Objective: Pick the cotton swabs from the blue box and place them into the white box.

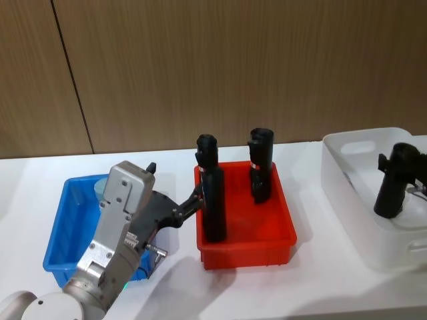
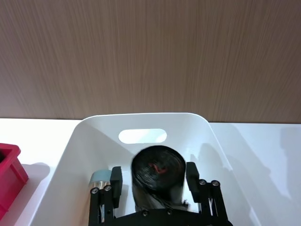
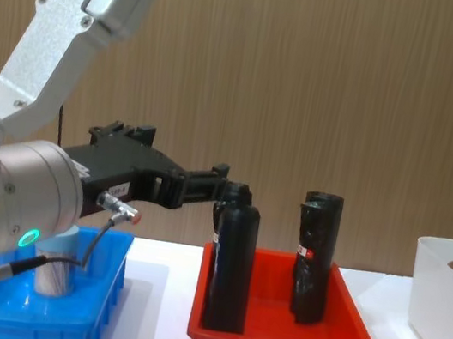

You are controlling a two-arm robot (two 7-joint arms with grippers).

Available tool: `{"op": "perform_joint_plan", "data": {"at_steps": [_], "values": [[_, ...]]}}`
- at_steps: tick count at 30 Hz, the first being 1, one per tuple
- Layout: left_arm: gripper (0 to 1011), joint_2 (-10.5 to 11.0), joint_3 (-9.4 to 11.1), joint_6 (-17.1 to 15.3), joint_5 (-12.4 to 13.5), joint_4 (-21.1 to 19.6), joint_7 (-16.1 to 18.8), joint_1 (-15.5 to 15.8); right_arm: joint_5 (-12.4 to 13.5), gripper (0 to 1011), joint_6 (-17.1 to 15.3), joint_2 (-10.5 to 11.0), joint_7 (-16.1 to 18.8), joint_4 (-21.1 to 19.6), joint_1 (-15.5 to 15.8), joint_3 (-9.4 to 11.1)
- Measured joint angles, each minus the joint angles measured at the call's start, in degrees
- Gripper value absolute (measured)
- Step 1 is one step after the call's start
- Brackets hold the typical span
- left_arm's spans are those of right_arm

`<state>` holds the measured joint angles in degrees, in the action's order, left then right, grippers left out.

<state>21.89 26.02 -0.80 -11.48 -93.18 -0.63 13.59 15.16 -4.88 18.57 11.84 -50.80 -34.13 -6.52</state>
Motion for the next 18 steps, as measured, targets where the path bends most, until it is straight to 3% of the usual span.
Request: {"op": "perform_joint_plan", "data": {"at_steps": [8, 18], "values": [[1004, 0.0, 0.0, 0.0, 0.0, 0.0, 0.0, 0.0, -0.1, 1002, 0.5, 0.0, 0.3, 0.5, -0.1, 0.1], [1004, 0.0, 0.0, 0.0, 0.0, 0.0, 0.0, 0.0, -0.1, 1002, 0.7, 0.2, 0.5, -0.8, 0.5, 0.4]]}}
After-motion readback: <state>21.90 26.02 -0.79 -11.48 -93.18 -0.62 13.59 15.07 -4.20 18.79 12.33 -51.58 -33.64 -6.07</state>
